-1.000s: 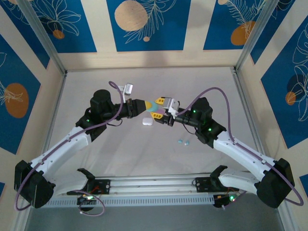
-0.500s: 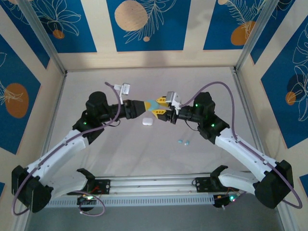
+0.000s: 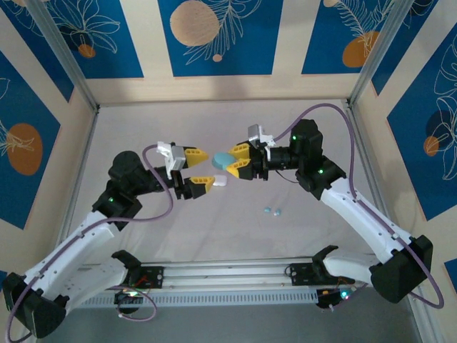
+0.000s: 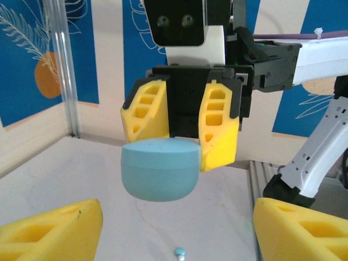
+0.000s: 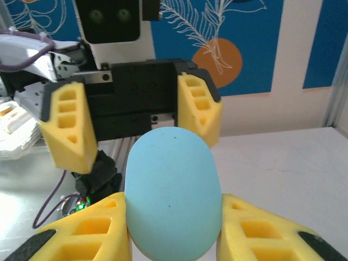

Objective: Insert wireless bluetooth earbuds into charging case

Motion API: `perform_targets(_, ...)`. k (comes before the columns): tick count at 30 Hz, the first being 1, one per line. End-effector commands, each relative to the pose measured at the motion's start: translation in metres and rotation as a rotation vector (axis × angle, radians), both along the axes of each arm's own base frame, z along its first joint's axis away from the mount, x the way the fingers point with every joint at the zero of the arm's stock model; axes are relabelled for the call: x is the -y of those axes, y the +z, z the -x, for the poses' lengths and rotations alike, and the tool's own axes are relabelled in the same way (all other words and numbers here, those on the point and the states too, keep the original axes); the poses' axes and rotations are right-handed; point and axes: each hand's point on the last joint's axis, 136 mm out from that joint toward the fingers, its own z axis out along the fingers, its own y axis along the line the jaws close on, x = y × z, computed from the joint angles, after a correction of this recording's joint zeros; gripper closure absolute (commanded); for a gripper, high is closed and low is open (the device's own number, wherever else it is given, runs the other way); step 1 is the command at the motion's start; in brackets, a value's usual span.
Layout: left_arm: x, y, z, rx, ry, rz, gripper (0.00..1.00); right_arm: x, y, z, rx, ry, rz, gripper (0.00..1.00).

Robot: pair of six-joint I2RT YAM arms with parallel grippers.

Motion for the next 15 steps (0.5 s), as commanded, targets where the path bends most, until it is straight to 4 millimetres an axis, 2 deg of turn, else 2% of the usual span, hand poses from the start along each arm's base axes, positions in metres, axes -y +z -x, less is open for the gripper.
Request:
perform_targets(1, 0.004, 0.014, 0.01, 0.074, -0.067, 0.035, 0.31, -0.001, 0.008, 0.012, -0.026, 0.067, -0.006, 0.66)
perform_targets(15, 0.013, 0.014, 0.003, -0.004, -0.097, 0.046, 0.43, -0.013, 0.007, 0.012, 0.004, 0.079, 0.002, 0.66)
